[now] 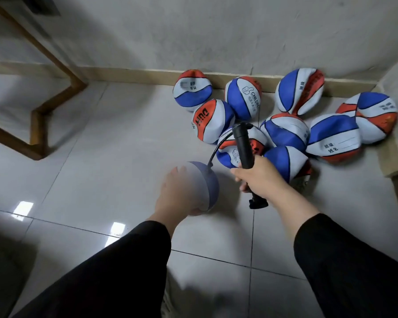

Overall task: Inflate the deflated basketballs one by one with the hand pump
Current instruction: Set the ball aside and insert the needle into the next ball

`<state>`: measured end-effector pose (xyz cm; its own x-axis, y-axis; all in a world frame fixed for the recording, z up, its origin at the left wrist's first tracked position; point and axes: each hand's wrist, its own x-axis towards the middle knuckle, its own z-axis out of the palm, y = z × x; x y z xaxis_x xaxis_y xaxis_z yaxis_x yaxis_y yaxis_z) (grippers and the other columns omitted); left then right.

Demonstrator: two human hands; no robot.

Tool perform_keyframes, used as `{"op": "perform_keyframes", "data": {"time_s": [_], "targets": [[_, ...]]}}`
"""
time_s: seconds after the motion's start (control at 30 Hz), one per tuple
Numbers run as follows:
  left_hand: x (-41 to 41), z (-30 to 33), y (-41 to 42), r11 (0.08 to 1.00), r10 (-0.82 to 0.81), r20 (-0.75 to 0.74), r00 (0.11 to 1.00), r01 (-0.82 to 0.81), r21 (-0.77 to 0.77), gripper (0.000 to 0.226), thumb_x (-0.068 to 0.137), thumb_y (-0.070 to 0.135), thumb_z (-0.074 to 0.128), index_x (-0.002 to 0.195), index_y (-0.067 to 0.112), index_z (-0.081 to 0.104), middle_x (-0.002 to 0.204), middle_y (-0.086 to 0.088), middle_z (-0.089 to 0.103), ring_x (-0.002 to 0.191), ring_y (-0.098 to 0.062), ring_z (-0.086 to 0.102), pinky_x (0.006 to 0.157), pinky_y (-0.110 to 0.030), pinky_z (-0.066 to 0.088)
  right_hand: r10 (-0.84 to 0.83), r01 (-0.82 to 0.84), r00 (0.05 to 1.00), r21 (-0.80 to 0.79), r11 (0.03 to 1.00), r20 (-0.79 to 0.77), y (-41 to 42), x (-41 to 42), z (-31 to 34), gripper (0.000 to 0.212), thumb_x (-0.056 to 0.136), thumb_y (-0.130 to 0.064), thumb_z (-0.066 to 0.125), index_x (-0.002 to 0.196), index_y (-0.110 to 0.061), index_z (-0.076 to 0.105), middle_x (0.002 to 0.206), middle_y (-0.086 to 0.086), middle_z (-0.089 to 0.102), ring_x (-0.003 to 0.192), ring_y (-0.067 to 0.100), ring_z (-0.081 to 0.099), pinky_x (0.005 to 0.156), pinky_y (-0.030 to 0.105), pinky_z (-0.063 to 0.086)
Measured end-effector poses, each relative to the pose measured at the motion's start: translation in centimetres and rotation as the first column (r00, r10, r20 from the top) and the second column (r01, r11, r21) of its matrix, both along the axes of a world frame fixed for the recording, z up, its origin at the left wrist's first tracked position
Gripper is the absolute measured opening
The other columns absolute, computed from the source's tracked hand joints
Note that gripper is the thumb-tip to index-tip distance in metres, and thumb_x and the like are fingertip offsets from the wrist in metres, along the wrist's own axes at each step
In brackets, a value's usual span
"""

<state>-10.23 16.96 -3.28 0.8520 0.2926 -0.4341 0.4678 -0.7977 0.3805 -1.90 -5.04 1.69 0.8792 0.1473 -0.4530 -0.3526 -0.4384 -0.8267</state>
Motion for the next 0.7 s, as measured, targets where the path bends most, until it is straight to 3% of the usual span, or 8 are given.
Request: {"op": "perform_keyframes", "data": {"time_s": [0.17,0.3,0.37,0.47,0.6,0.7], "targets": [[-0.7,-0.9,2.3,0.997,0.022,0.026,0.999,-0.02,-0.08,0.127,0.066,0.051,0.091,0.161,0.038,0.008,0.163,-0.002,0.019,0.144,-0.033,0.039,0.107,-0.05,0.048,0.075,-0.073,0.997,-0.097,0.993,0.018,4.0,-0.1,-1.5,0.024,0.086,-0.029,0.077,0.093,-0.009,0.065,0.081,0.015,0.074,0.052,0.019,0.064,0.063,0.046,0.06],[0.0,-0.9,1.2,0.996,-0.001,0.073,0.997,0.007,-0.089,0.124,0.065,0.056,0.091,0.16,0.026,0.015,0.167,-0.003,0.006,0.156,-0.022,0.009,0.114,-0.052,0.041,0.125,-0.124,0.992,-0.166,0.978,-0.007,7.4,0.2,-2.7,0.04,0.08,-0.046,0.081,0.089,-0.009,0.068,0.072,0.014,0.074,0.056,0.028,0.07,0.064,0.048,0.061],[0.7,-0.9,0.4,0.996,0.011,0.098,0.995,-0.002,-0.092,0.114,0.068,0.054,0.089,0.155,0.02,0.025,0.164,-0.005,0.012,0.154,-0.02,0.009,0.113,-0.053,0.041,0.061,-0.062,0.998,-0.197,0.978,-0.014,8.2,0.5,-3.4,0.046,0.076,-0.051,0.081,0.089,-0.008,0.068,0.071,0.014,0.073,0.056,0.032,0.07,0.061,0.049,0.062],[1.4,-1.1,-0.1,0.998,0.012,0.15,0.989,-0.003,-0.059,0.095,0.068,0.047,0.085,0.146,0.025,0.034,0.142,0.0,0.033,0.141,-0.023,0.027,0.103,-0.053,0.048,-0.026,0.013,0.997,-0.19,0.982,-0.067,8.3,0.8,-4.1,0.042,0.081,-0.04,0.082,0.091,-0.002,0.068,0.066,0.012,0.071,0.048,0.025,0.062,0.058,0.045,0.061],[2.0,-1.1,-0.5,0.998,-0.062,0.09,0.994,0.064,-0.023,0.094,0.069,0.042,0.079,0.146,0.043,0.026,0.154,-0.003,0.021,0.147,-0.027,0.013,0.102,-0.057,0.048,-0.125,0.105,0.983,-0.146,0.984,-0.138,8.0,1.2,-4.7,0.04,0.084,-0.039,0.082,0.087,0.0,0.069,0.059,0.009,0.065,0.047,0.023,0.058,0.052,0.036,0.053],[2.4,-1.1,-0.8,0.999,-0.032,0.06,0.998,0.033,-0.025,0.096,0.07,0.053,0.083,0.147,0.04,0.027,0.167,-0.002,0.006,0.155,-0.026,0.002,0.107,-0.062,0.043,-0.171,0.146,0.967,-0.14,0.979,-0.19,8.5,1.5,-4.8,0.034,0.082,-0.035,0.079,0.082,-0.003,0.069,0.058,0.008,0.062,0.047,0.024,0.052,0.047,0.029,0.043]]}}
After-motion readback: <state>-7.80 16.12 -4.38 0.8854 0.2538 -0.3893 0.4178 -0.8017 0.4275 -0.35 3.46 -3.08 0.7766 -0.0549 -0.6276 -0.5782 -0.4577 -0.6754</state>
